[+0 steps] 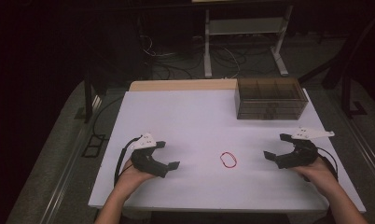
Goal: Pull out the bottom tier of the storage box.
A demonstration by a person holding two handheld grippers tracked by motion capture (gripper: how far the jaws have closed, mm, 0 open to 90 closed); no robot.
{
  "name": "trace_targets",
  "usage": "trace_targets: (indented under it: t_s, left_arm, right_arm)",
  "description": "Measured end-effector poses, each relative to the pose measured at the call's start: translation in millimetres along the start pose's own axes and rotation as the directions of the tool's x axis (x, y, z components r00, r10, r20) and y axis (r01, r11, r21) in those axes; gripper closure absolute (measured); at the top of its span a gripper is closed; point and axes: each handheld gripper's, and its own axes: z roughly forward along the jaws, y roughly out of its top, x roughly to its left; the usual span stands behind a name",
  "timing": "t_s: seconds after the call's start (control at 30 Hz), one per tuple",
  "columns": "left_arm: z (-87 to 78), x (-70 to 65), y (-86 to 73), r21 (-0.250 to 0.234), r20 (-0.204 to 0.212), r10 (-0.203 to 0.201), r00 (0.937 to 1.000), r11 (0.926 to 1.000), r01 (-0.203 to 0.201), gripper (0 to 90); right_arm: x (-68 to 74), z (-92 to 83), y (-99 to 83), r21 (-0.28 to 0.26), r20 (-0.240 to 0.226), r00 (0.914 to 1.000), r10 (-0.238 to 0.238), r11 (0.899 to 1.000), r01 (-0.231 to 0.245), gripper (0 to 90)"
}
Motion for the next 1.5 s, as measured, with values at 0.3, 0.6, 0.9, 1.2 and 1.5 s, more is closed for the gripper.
trace_targets:
  t_s: [0.3,0.6,0.9,1.2,1.5]
  left_arm:
    - [1.0,-0.7,-0.1,0.004,-0.002,0.017,0.9999,0.9999,-0.017,0.0]
    - [1.1,-1.2,-0.5,-0.002,-0.004,0.019,0.9998,0.9998,-0.019,0.0]
    - [0.9,-1.0,-0.7,-0.009,-0.008,0.014,0.9999,0.9999,-0.014,0.0]
    - [1.0,-1.3,-1.1,-0.009,-0.01,0.014,0.9999,0.9999,-0.014,0.0]
    - [1.8,-2.0,-1.4,-0.01,-0.005,0.013,0.9999,0.9999,-0.013,0.0]
  right_arm:
    - [0.8,5.6,1.0,0.022,0.001,0.9999,-0.017,1.0,0.017,0.0]
    - [-2.0,6.0,3.7,0.017,0.001,0.9999,-0.012,1.0,0.012,0.0]
    - [-4.4,7.6,7.2,0.016,-0.001,1.0,-0.007,1.0,0.007,0.0]
    - [-9.4,9.1,7.4,0.013,-0.004,0.9999,0.011,1.0,-0.011,0.0]
    - [-12.7,9.8,8.5,0.013,0.002,0.9997,0.022,1.0,-0.022,0.0]
